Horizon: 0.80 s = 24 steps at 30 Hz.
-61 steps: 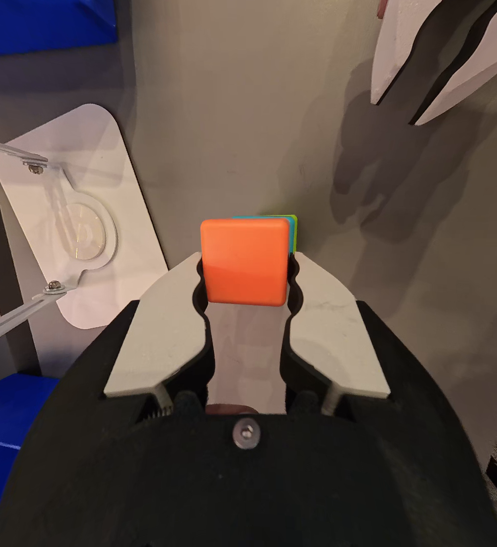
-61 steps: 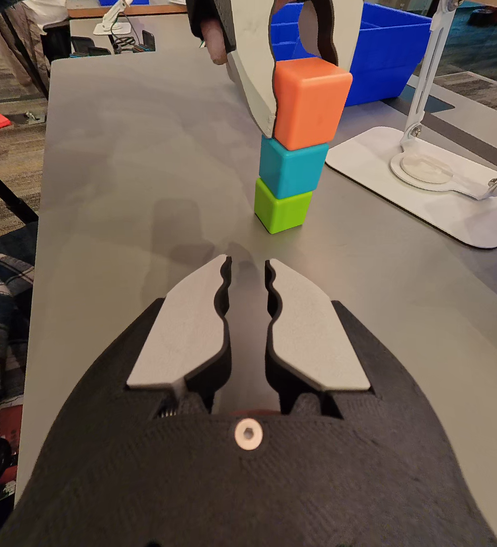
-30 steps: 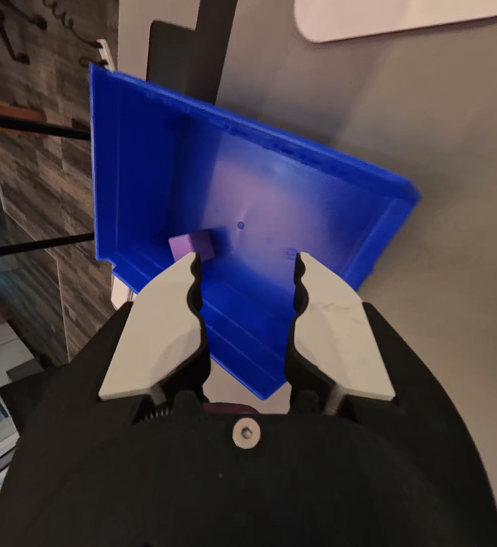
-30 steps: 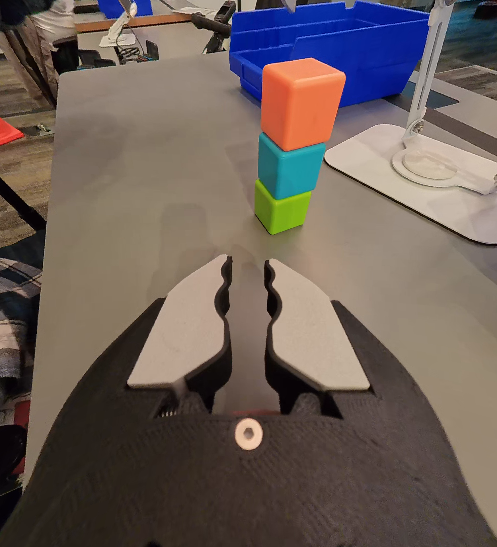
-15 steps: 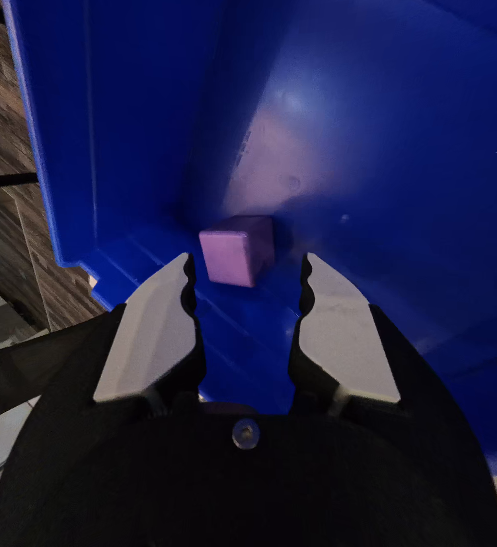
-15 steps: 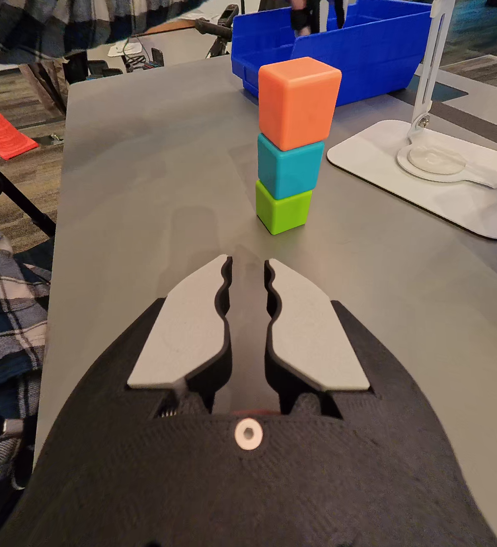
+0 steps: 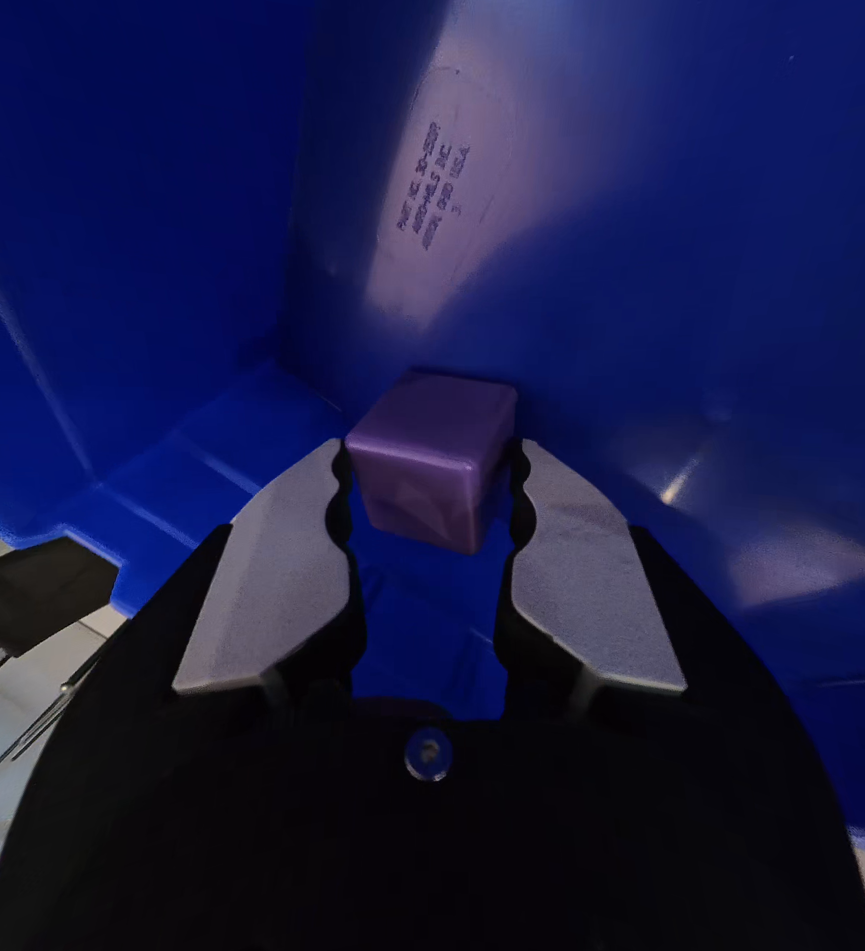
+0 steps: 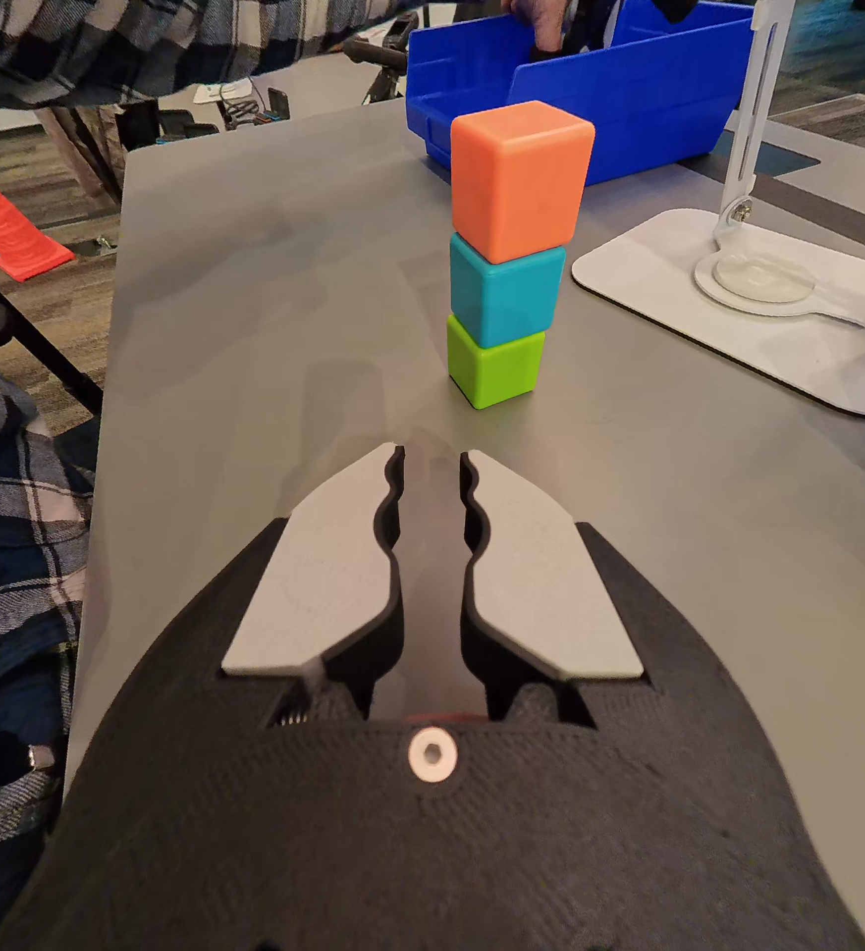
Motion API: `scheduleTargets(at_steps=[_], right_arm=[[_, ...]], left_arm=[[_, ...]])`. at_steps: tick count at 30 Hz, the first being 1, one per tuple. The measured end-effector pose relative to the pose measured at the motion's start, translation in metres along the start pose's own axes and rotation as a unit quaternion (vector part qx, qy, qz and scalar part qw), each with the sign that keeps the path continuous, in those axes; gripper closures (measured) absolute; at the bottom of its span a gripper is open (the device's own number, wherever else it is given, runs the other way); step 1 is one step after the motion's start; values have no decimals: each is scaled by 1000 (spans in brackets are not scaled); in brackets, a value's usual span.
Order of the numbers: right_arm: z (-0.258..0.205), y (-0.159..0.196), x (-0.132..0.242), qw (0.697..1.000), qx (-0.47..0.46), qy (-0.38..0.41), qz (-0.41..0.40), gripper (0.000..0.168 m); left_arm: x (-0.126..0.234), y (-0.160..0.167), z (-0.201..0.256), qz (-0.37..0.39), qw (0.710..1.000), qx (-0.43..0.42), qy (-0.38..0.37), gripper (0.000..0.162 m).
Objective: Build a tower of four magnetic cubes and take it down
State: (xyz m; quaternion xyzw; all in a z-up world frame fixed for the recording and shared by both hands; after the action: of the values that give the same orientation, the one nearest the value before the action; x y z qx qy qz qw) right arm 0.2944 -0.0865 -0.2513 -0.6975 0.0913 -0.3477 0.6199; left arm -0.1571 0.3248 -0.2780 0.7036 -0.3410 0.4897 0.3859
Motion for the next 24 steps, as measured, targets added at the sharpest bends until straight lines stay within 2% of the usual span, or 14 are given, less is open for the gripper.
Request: scheduleTargets(at_steps=[3, 11, 20, 24], right_arm=[[0, 0, 0, 1000, 1, 0, 0, 148], [-1, 0, -1, 1000, 5, 1, -1, 147], [-2, 1, -2, 1000, 16, 5, -6, 147], [-4, 2, -2, 1000, 24, 8, -7, 148]], left_arm=[[1, -1, 0, 0, 1000, 3, 8, 103], [25, 7, 22, 81, 997, 7, 7, 105], [115, 51, 104, 105, 994, -16, -14, 107], [163, 51, 153, 106, 993, -37, -21, 108]])
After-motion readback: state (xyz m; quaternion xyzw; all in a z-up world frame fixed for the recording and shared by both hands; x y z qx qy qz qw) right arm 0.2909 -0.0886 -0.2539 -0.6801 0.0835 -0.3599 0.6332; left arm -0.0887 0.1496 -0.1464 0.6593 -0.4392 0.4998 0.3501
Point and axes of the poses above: each gripper's, where its closed fingertips meet, x back along the fingers, y out of its underside, z = x × y across the jaws, the point moved 5 cm from there along x, back along the fingers, and after that the axes turned 11 degrees about y, right-handed, at the moved point
